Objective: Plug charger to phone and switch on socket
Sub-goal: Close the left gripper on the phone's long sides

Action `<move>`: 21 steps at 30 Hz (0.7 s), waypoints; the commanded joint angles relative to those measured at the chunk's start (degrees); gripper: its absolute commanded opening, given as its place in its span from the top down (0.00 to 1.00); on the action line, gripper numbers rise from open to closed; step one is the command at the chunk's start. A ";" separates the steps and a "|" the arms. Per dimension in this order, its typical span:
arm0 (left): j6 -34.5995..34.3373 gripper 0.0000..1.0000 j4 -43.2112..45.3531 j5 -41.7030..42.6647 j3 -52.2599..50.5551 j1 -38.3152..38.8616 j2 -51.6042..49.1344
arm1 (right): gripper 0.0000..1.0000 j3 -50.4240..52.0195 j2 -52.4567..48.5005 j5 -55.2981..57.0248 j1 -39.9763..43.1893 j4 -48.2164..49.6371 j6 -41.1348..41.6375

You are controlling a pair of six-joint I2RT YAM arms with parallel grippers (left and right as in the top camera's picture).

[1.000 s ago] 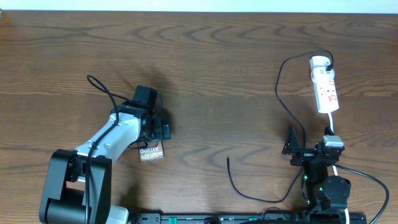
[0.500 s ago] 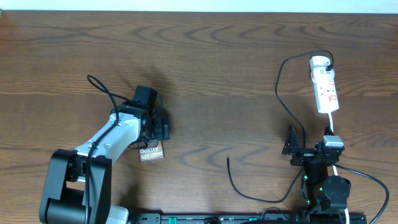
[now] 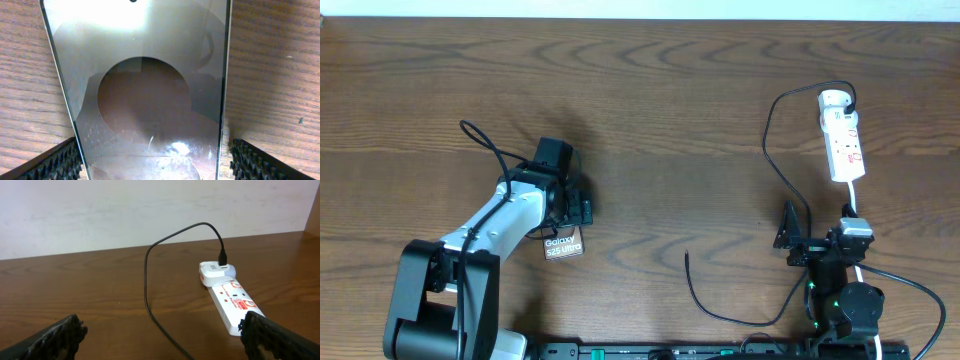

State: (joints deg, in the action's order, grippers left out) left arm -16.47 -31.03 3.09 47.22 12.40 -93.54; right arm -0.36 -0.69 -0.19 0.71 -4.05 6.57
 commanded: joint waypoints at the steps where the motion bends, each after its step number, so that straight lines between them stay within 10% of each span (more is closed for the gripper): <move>1: 0.33 0.09 -0.15 0.35 -1.27 -0.24 -0.76 | 0.01 0.04 0.31 0.26 -0.39 -0.28 0.24; 21: 0.31 0.14 -0.15 0.35 -1.68 -0.24 -0.76 | 0.01 0.04 0.31 0.26 -0.39 -0.26 0.24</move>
State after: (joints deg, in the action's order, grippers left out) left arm -16.45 -30.98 2.83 47.05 12.40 -93.54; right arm -0.36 -0.69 -0.16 0.71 -4.05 6.57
